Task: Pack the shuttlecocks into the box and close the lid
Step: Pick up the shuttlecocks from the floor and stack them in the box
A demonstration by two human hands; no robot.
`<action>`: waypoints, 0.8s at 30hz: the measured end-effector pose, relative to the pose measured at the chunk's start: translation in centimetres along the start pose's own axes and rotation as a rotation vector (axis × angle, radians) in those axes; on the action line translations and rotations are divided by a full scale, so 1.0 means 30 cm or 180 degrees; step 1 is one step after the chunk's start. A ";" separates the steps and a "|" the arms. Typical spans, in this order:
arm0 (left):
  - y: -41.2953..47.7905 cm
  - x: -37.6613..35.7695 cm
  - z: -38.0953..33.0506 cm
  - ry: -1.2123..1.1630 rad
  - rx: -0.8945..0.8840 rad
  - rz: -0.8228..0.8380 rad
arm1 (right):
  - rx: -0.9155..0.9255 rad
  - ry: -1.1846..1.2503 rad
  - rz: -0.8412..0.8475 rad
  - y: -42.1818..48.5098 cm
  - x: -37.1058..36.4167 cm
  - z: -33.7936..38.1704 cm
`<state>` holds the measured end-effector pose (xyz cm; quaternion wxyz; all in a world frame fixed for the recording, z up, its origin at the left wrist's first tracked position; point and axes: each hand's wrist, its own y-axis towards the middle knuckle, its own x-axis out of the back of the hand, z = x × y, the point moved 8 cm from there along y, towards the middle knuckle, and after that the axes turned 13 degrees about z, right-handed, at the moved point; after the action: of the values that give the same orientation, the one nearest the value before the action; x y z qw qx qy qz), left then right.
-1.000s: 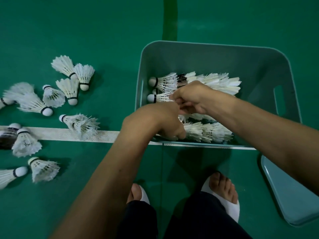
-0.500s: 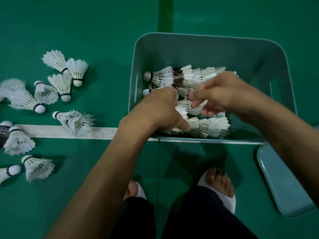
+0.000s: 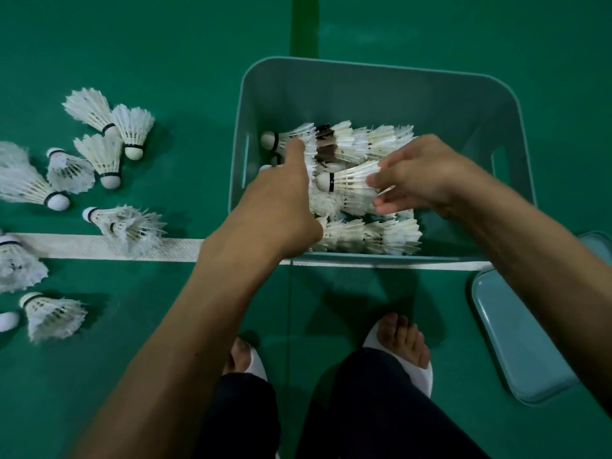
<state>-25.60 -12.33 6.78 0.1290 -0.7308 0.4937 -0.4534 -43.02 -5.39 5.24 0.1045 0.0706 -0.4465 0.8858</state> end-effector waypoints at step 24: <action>0.096 -0.009 0.035 0.0457 0.0623 0.0566 | -0.0125 0.0202 0.0418 0.170 -0.160 0.038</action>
<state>-26.54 -13.74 4.21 0.2036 -0.6339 0.5178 -0.5373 -39.62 -9.85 0.90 0.0616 0.0111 -0.4640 0.8836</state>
